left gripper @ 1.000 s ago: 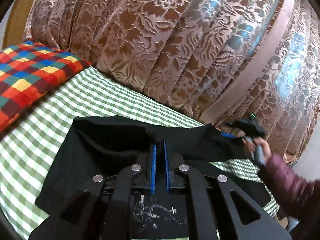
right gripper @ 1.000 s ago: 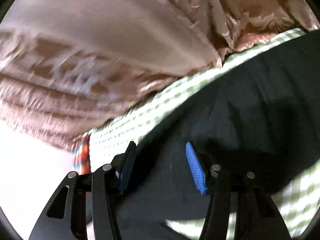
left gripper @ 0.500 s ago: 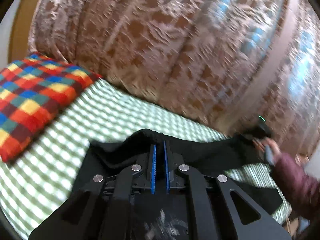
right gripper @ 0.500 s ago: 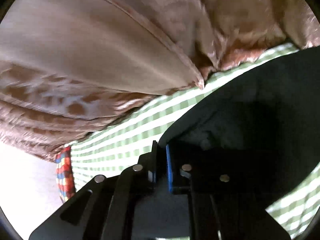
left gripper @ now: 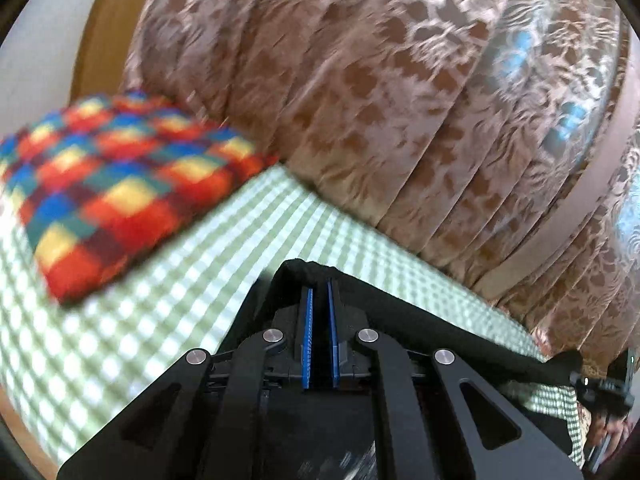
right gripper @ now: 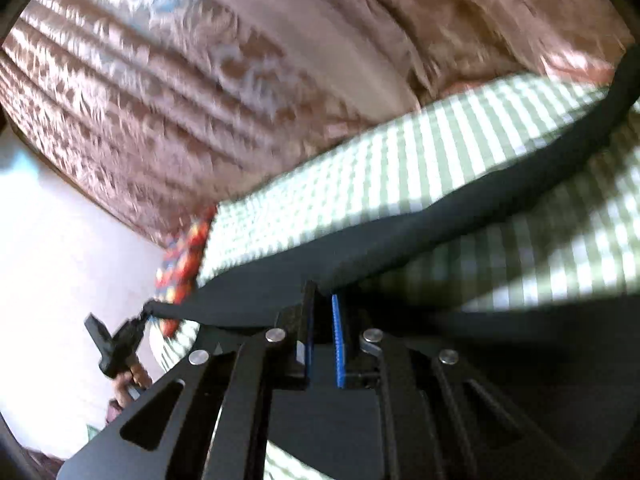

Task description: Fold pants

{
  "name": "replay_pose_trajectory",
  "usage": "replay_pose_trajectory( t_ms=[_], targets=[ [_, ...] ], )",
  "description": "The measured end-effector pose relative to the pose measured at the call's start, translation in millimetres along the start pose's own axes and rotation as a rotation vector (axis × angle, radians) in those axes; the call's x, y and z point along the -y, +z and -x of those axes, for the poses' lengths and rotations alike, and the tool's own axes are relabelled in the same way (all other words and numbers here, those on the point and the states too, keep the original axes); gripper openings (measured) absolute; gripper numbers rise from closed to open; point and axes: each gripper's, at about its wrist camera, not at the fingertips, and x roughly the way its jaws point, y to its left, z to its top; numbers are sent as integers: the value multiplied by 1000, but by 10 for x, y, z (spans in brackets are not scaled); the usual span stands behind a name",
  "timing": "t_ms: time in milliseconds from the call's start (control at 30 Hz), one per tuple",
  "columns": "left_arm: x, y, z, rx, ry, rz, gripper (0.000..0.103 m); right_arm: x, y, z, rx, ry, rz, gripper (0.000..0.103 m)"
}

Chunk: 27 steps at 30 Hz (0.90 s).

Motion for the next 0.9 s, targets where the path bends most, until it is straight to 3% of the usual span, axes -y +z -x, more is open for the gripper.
replay_pose_trajectory(
  t_ms=[200, 333, 467, 533, 600, 667, 767, 800, 833, 867, 900],
  targets=[
    [-372, -554, 82, -125, 31, 131, 6, 313, -632, -156, -85, -29, -104, 6],
    [-565, -706, 202, -157, -4, 275, 27, 452, -712, -239, -94, -35, -139, 6],
    [-706, -786, 403, -132, -124, 436, 40, 514, -712, -253, -87, -17, -153, 6],
    [-698, -810, 428, -127, -154, 463, 51, 555, -695, -259, -85, 13, -180, 9],
    [-650, -800, 364, -149, -156, 467, 53, 610, -683, -265, -84, 34, -217, 12],
    [-603, -794, 268, -163, -126, 466, 53, 659, -669, -271, -81, 50, -249, 27],
    [-529, -766, 94, -189, -90, 461, 45, 754, -633, -290, -73, 74, -311, 29],
    [-487, -748, 52, -192, -77, 445, 30, 773, -612, -294, -67, 78, -324, 29],
    [-408, -711, 3, -203, -38, 406, 15, 775, -598, -295, -64, 72, -327, 17],
    [-376, -693, -26, -208, -23, 386, 9, 776, -589, -288, -60, 62, -322, 6],
    [-335, -665, -41, -211, -8, 365, 6, 758, -573, -276, -56, 48, -311, 6]
  ],
)
